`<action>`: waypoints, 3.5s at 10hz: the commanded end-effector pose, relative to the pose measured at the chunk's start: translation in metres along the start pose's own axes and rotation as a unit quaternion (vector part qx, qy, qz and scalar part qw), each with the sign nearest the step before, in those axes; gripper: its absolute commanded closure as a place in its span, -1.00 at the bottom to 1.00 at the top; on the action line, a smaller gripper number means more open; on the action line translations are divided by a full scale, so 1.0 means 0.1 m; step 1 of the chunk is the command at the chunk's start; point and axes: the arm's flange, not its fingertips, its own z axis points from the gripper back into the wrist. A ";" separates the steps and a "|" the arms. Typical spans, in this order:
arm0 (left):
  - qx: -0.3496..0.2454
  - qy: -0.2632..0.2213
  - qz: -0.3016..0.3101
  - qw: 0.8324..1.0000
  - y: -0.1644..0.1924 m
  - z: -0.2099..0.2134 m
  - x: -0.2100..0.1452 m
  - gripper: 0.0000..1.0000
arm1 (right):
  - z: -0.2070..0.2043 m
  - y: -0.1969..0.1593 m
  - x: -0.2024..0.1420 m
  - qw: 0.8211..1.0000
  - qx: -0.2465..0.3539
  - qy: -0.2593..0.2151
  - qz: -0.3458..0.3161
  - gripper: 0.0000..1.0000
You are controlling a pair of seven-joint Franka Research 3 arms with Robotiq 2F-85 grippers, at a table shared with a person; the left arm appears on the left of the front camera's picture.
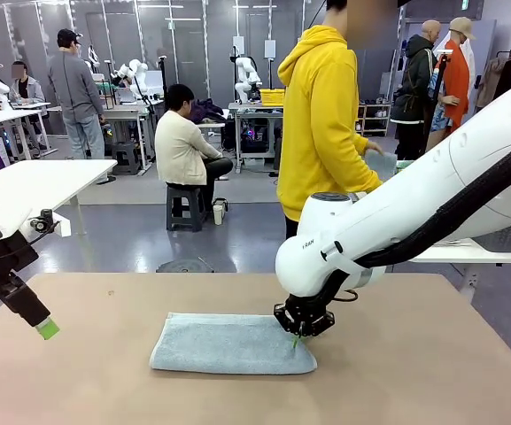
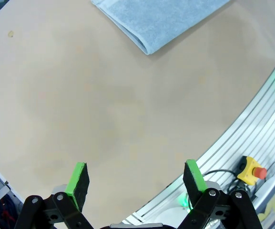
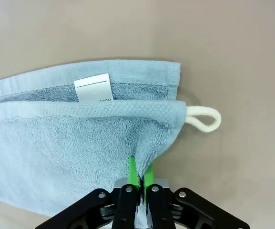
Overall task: Fold the towels and place them in the basket.
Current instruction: When a person lays out a Towel with hook on the table, fold it in half twice.
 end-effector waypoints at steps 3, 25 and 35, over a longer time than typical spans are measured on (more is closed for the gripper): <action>0.004 -0.002 0.000 1.000 0.01 -0.01 0.02 -1.00 | 0.34 -0.48 -0.08 0.997 0.016 -0.013 0.070 1.00; 0.004 -0.002 0.000 1.000 0.01 -0.01 0.02 -1.00 | 0.52 1.31 -0.13 0.997 -0.044 0.022 0.067 1.00; 0.004 -0.002 0.000 1.000 0.01 -0.01 0.02 -1.00 | 0.39 1.31 -0.17 0.996 -0.041 0.029 0.067 -1.00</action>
